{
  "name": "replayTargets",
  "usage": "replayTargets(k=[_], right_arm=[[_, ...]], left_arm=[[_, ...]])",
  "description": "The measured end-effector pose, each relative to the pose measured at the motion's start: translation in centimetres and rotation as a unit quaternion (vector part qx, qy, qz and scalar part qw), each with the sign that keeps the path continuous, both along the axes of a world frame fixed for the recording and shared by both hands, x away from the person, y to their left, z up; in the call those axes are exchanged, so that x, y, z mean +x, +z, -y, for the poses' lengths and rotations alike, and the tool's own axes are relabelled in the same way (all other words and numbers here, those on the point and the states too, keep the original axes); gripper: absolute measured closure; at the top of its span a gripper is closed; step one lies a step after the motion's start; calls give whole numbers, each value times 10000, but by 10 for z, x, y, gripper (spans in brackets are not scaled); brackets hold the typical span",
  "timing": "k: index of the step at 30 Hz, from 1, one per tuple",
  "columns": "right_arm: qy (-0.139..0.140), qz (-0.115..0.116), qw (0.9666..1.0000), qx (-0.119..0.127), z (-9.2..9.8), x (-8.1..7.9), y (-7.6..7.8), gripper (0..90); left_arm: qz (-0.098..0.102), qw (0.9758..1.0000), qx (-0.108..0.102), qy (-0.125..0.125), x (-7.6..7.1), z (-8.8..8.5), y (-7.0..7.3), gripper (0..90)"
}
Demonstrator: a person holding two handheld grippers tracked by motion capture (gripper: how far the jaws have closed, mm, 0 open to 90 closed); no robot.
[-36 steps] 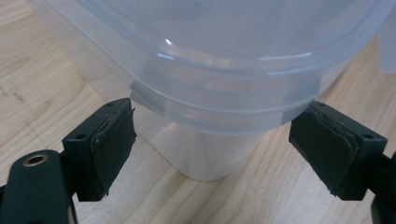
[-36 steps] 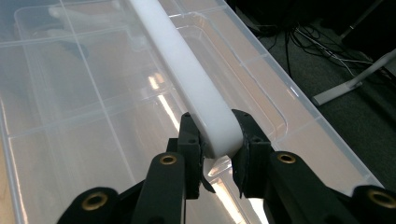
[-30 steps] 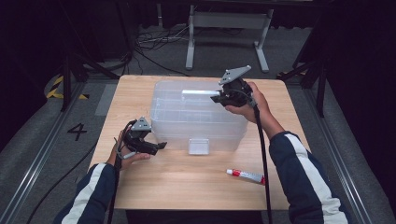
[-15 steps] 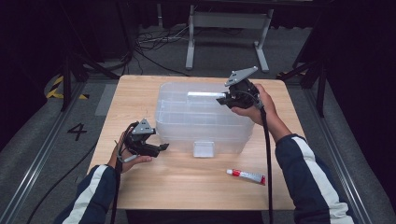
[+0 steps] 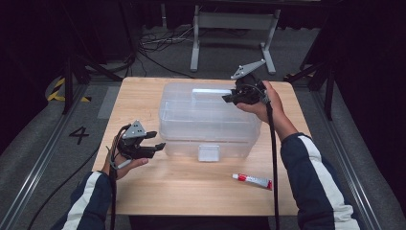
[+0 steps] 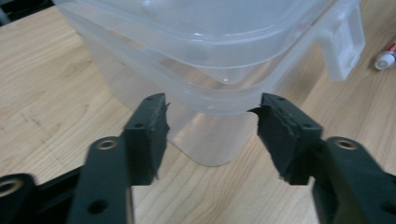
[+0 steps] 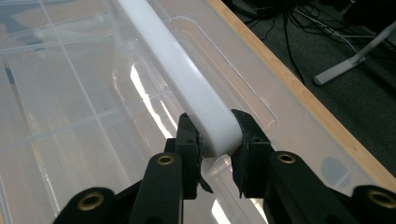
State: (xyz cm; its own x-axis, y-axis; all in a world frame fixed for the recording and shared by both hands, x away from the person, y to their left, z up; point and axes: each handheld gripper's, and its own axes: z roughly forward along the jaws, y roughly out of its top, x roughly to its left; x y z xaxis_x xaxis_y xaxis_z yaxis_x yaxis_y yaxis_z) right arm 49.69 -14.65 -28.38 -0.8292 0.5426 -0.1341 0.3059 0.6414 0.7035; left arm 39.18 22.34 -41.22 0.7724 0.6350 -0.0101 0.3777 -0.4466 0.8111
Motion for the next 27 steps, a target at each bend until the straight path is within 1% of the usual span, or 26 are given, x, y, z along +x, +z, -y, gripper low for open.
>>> replayTargets(k=[1,2,4,7,9,10,12,13,14,15,20,21,22,23,24,25,26,27], right_arm=[[-19,-32,10000,-11,-1,1,1,744],[-36,-58,10000,-36,-1,3,3,743],[-102,-107,9999,-8,-2,5,5,741],[-107,-137,9998,-29,-2,8,8,739],[-124,-137,9998,-29,-2,9,9,737],[-112,-139,9998,-42,-2,9,9,736],[-98,-139,9998,-70,-3,10,10,736],[-98,-139,9998,-70,-3,10,10,736],[-87,-138,9998,-77,-3,10,10,735],[-95,-136,9998,-68,-3,10,10,735],[-42,-112,9999,-92,-2,9,9,731],[-61,-43,9999,-104,-2,8,9,715],[-61,-43,9999,-104,-2,8,9,715],[-98,28,9999,-92,0,6,9,674],[-98,28,9999,-92,0,6,9,674],[-89,36,9999,-72,1,6,9,672],[-84,19,10000,-20,3,5,10,667],[-96,50,9999,-42,4,3,10,656]], left_arm=[[-27,10000,-73,4,0,-1,1,477],[-11,10000,-91,-20,0,-2,2,503],[-24,9998,-211,-50,0,-3,3,537],[53,9997,-241,-52,1,-1,7,611],[61,9995,-314,-66,1,0,9,665],[80,9993,-366,-27,2,0,11,688],[80,9983,-563,88,4,-2,13,730],[80,9983,-563,88,4,-2,13,752],[76,9982,-583,82,4,-2,13,752],[114,9985,-521,87,4,-2,13,765],[195,9989,-408,110,5,3,11,833],[216,9990,-376,97,5,3,11,835],[216,9990,-376,97,5,3,11,839],[242,9991,-339,81,5,3,12,845],[242,9991,-339,81,5,3,12,849],[285,9991,-302,95,4,4,12,849],[284,9991,-296,95,4,4,12,856],[283,9991,-290,91,4,4,12,864]])
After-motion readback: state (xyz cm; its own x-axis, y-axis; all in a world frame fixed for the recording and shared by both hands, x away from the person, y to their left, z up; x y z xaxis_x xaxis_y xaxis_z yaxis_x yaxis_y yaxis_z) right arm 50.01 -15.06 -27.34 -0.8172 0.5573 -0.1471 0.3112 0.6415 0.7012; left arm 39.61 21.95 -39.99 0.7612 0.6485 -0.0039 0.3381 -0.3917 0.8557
